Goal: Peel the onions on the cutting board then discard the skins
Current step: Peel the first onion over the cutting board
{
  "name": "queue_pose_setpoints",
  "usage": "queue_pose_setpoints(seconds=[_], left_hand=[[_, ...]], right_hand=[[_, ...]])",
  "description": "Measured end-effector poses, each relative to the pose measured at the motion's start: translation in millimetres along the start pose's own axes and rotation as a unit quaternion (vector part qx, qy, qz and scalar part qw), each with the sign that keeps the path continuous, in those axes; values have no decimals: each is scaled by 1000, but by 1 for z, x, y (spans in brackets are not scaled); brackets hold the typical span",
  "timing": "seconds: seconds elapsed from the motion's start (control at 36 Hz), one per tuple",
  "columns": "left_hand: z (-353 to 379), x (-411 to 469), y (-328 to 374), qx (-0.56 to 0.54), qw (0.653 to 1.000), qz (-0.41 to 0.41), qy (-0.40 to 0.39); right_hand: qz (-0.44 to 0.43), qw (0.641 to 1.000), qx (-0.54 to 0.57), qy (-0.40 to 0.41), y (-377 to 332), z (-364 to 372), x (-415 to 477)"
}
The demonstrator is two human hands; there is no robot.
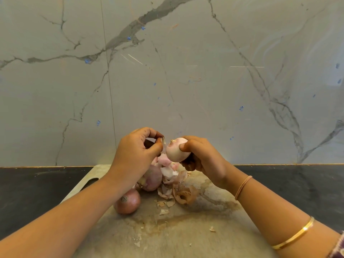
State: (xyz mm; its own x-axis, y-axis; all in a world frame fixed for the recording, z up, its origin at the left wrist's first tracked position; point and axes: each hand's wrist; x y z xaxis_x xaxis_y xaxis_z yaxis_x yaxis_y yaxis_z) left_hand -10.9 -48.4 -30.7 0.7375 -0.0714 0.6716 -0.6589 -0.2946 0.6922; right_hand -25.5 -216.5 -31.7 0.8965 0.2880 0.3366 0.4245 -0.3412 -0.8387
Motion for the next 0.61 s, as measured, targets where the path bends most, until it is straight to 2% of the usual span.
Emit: queue_pose_setpoints(seconds=[0.14,0.22,0.42,0.61], left_hand=[[-8,5,-3,-43,998,-37,37],[-6,3,0,-64,997,-38,30],[-1,-2,3,-49,999,-13,0],[-3,-1,1,-38,999,-20,28]], right_hand=[[41,996,56,-52,-1,4,-2],[57,992,94,-63,-1,4,-1],[49,983,174,-21,3,-4,3],[56,981,186,-5,4,-4,4]])
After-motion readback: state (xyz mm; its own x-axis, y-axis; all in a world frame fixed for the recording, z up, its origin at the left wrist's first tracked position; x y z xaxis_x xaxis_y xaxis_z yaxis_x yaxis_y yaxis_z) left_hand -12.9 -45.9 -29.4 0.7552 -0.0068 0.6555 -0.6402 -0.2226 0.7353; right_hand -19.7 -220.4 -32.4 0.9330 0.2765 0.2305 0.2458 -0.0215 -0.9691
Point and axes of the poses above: each hand's wrist, its own x-axis towards the middle knuckle, its own z-axis out of the palm, y = z × x, and after that the axes turned 10 degrees about -x, right-handed
